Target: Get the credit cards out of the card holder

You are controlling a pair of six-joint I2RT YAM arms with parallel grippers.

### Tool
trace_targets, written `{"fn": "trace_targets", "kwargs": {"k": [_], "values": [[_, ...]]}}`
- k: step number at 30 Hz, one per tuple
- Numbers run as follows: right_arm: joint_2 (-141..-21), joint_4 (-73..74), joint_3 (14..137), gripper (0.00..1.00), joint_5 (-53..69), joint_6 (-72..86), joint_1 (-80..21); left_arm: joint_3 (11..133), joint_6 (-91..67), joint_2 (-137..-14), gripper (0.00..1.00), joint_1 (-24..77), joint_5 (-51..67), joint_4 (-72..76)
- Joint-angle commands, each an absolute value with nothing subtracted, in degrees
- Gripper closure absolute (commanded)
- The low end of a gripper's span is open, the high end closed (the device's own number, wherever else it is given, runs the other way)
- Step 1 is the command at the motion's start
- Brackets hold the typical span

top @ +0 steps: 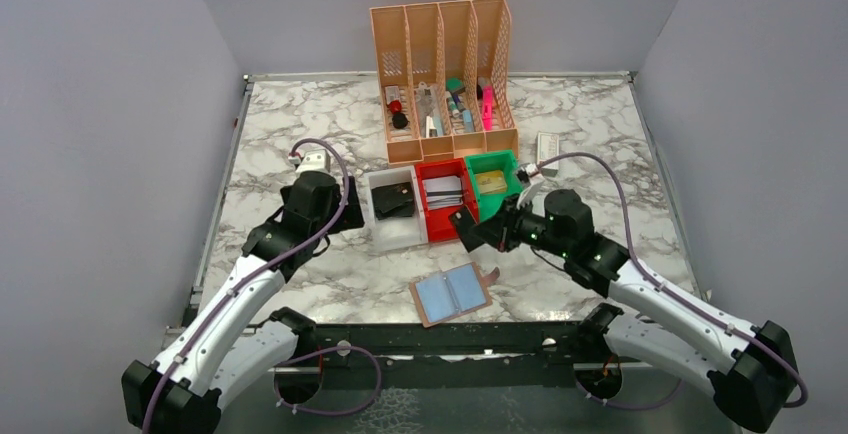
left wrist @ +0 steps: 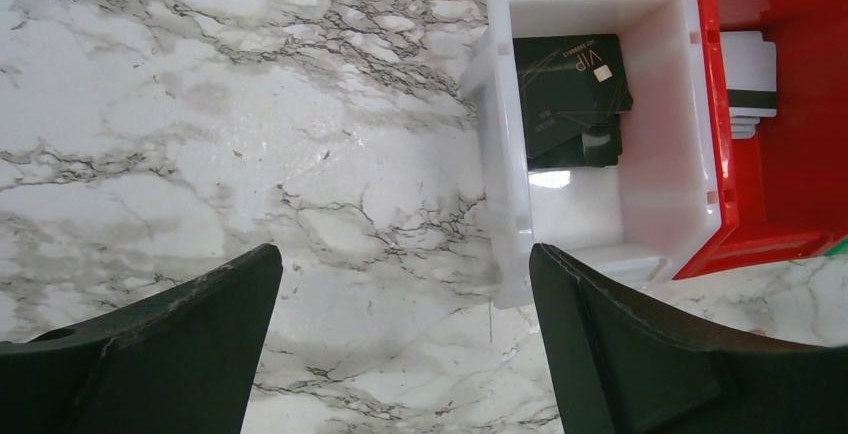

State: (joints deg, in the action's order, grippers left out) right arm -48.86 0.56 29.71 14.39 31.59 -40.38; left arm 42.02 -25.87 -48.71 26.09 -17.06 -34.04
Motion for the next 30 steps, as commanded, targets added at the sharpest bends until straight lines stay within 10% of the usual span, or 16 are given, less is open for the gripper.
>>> {"fn": "trace_targets", "kwargs": {"k": [1, 30], "values": [[-53.1, -4.8, 35.1, 0.99, 15.0, 27.9, -40.3, 40.7, -26.5, -45.0, 0.02, 25.8, -19.2, -34.4], [-87.8, -12.0, 59.0, 0.98, 4.7, -6.2, -53.4, 40.8, -25.9, -45.2, 0.01, 25.8, -20.6, -34.5]]}}
